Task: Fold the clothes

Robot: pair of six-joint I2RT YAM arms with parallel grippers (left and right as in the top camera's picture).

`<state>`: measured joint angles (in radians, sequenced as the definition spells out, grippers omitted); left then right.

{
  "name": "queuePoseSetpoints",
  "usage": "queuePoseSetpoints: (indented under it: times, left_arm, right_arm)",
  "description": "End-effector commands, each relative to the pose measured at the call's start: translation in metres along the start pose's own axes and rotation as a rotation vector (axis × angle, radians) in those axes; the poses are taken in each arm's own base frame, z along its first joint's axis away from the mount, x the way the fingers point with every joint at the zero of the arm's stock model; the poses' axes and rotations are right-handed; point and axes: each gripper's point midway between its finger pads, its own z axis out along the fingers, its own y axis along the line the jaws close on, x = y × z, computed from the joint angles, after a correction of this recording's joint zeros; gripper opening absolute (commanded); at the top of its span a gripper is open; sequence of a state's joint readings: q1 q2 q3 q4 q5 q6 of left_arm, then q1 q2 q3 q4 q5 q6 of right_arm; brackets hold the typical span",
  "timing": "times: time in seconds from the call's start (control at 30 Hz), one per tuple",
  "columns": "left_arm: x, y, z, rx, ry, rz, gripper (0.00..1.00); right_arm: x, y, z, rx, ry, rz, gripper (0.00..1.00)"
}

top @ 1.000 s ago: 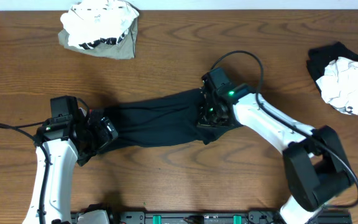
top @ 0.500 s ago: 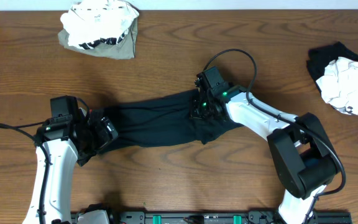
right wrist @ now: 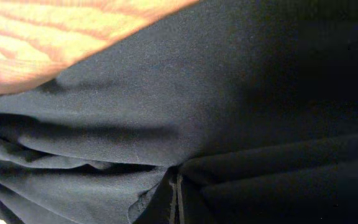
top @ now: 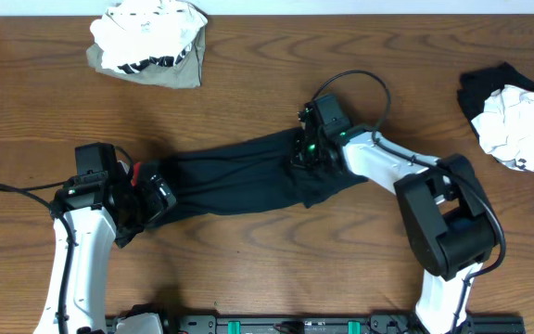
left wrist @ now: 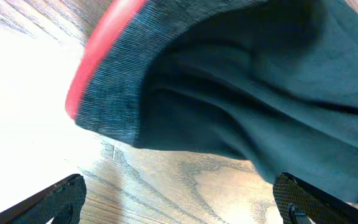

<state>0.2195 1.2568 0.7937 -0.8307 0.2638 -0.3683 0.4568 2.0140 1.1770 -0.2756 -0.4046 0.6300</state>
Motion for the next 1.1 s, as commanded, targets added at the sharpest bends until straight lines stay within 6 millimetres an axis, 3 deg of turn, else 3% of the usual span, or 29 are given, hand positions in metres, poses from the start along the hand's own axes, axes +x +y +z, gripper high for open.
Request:
queuePoseSetpoints:
  times: [0.0, 0.1, 0.23, 0.33, 0.4, 0.5, 0.7, 0.8, 1.07]
  left_arm:
    - [-0.001, -0.003, -0.001, 0.008, 0.004, 0.012, 0.98]
    - [-0.001, -0.003, -0.001, 0.008, 0.004, 0.013, 0.98]
    - [-0.001, -0.003, -0.001, 0.008, 0.004, 0.013, 0.98]
    - [-0.001, -0.003, -0.001, 0.008, 0.004, 0.013, 0.98]
    - [-0.001, -0.003, -0.001, 0.009, 0.004, 0.013, 0.98]
    - [-0.001, -0.003, -0.001, 0.008, 0.004, 0.012, 0.98]
    - [0.0, -0.002, -0.001, 0.007, 0.008, 0.012, 0.98]
    - [0.001, -0.002, 0.0, 0.005, 0.011, 0.011, 0.98]
    - [0.005, 0.001, 0.004, 0.001, 0.019, 0.009, 0.98]
  right_arm:
    - [-0.038, 0.003, -0.04, 0.003, -0.122, -0.048, 0.03]
    - [-0.06, 0.003, -0.08, -0.006, -0.204, -0.051, 0.12]
    - [-0.072, -0.01, -0.131, 0.017, -0.273, -0.058, 0.39]
    - [-0.071, -0.036, -0.155, 0.12, -0.29, -0.074, 0.68]
    - [-0.067, -0.054, -0.162, 0.181, -0.27, -0.105, 0.78]
    - [-0.057, -0.065, -0.159, 0.178, -0.195, -0.21, 0.91]
    - [-0.047, -0.095, -0.144, 0.198, -0.09, -0.316, 0.99]
    - [-0.043, -0.111, -0.131, 0.202, -0.042, -0.308, 0.99]
    - [-0.026, -0.121, -0.096, 0.116, 0.07, -0.323, 0.99]
